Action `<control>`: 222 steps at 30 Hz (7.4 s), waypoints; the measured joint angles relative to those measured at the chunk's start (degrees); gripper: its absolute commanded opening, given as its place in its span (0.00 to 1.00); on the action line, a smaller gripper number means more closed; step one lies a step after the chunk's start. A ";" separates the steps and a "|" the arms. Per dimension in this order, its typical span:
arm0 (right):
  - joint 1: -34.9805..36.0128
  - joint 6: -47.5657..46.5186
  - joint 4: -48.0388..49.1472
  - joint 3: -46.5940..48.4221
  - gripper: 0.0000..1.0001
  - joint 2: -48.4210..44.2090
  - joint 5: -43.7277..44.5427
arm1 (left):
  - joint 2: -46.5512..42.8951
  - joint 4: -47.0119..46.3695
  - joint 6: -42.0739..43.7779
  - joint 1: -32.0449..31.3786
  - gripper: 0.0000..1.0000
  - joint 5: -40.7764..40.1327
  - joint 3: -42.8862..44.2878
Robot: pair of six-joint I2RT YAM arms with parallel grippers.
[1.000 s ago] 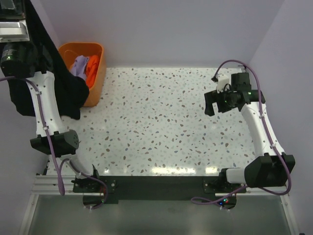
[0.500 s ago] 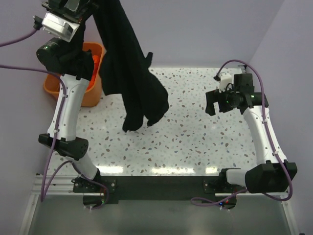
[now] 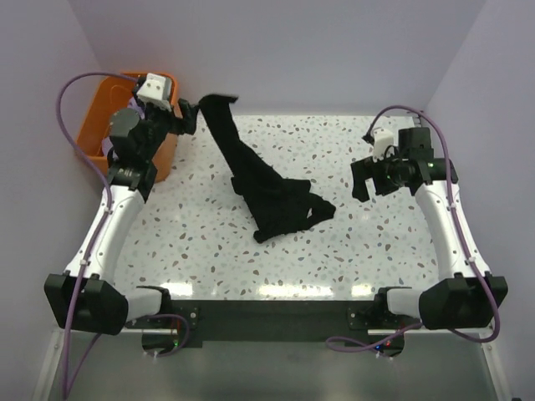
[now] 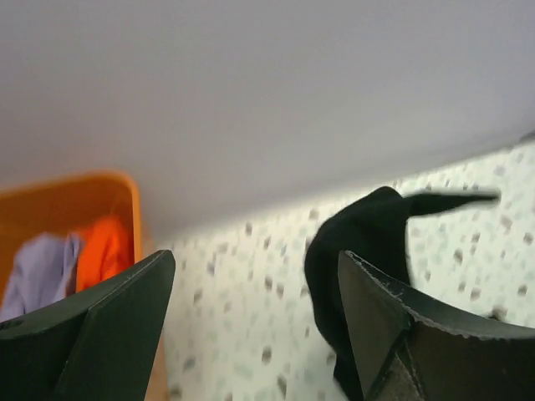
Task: Fold and stack the t-shirts
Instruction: Move the tshirt to the center of the board, then flatten the tshirt out
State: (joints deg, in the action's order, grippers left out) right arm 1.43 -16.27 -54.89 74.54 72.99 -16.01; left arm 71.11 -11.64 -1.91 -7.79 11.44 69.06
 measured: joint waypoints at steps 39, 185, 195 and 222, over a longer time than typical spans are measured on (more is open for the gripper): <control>11.32 5.49 13.57 -1.09 0.43 36.26 1.95 | 27.02 30.32 26.77 -24.72 0.50 17.77 -10.14; 4.98 -13.73 -2.36 -4.79 0.43 33.03 15.43 | 47.74 44.65 22.21 -5.75 0.45 3.48 20.20; 5.27 -13.55 0.20 -9.86 0.42 33.11 22.27 | 50.66 42.34 20.31 -5.75 0.61 4.81 26.95; 5.27 -13.57 -2.29 -7.37 0.42 35.43 22.73 | 54.66 43.63 27.02 -10.45 0.31 -1.27 27.85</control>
State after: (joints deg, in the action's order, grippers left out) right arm 6.70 -29.85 -57.19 67.18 108.42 6.72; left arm 125.78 31.99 25.10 -18.24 10.17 96.90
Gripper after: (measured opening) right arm 0.421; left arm 0.364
